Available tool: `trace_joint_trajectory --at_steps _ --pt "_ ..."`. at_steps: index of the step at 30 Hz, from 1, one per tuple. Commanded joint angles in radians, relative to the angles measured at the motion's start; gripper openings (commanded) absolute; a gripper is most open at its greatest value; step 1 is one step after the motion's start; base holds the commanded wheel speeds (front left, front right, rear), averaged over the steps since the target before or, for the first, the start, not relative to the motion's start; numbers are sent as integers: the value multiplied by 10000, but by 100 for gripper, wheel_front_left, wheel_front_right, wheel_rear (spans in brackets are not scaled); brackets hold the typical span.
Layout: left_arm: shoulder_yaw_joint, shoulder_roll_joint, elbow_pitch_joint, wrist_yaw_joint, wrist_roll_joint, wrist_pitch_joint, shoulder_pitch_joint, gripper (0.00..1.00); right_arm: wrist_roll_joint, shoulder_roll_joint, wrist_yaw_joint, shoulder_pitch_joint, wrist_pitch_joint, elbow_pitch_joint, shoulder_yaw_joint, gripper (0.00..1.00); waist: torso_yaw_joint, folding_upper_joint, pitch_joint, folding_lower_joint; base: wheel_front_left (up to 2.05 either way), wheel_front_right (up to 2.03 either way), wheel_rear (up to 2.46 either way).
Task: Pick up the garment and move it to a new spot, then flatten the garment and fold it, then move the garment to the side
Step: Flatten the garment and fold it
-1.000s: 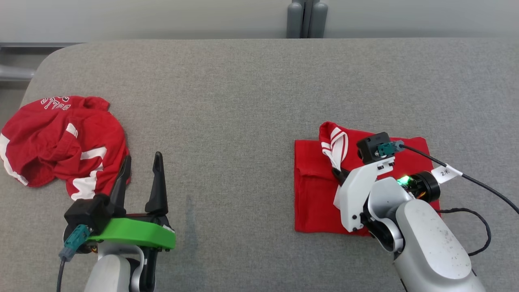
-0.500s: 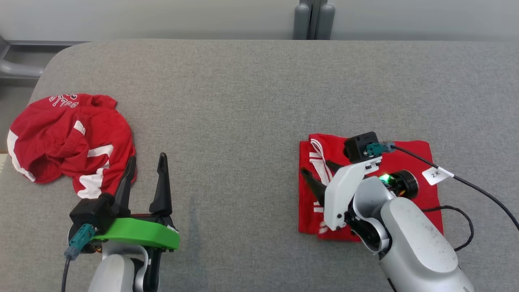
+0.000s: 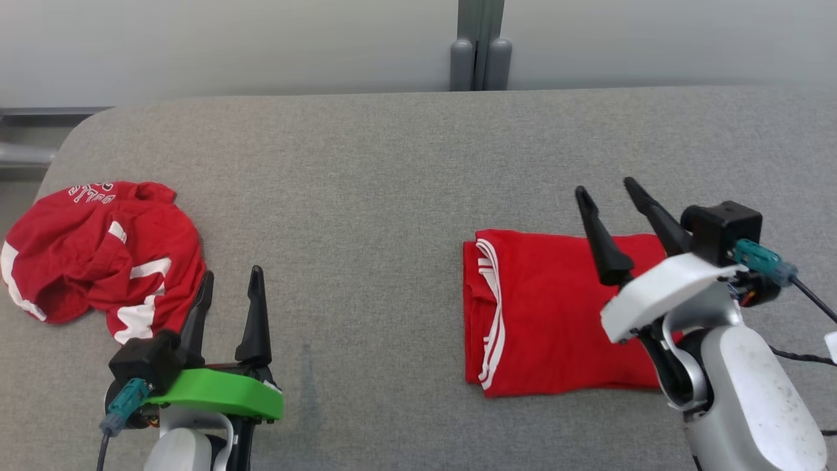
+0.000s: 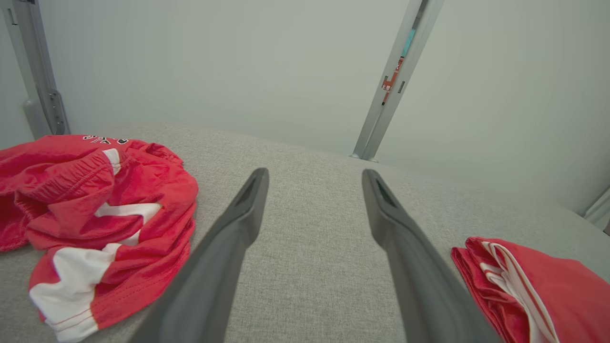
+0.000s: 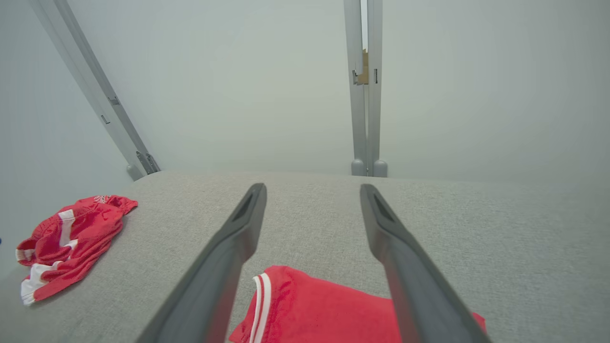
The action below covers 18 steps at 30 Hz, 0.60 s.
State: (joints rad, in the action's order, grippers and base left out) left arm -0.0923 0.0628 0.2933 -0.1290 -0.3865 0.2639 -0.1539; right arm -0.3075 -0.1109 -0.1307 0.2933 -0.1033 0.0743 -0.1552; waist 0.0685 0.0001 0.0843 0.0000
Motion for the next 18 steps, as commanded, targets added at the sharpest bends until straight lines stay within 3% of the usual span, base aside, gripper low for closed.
trace_joint_trajectory --at_steps 1,7,18 --pt "58 88 -27 -23 -21 0 171 100 440 -91 1 -378 320 -127 285 100 -185 -1 -155 0 0 0 0" --pt "286 106 -92 -23 39 0 344 100 1595 72 2 -1569 1525 -483 1839 100 -621 -1 -312 0 0 0 0" --pt "404 75 -122 -23 302 0 583 100 1711 164 4 -2129 1911 251 2738 100 -985 -1 -593 0 0 0 0"
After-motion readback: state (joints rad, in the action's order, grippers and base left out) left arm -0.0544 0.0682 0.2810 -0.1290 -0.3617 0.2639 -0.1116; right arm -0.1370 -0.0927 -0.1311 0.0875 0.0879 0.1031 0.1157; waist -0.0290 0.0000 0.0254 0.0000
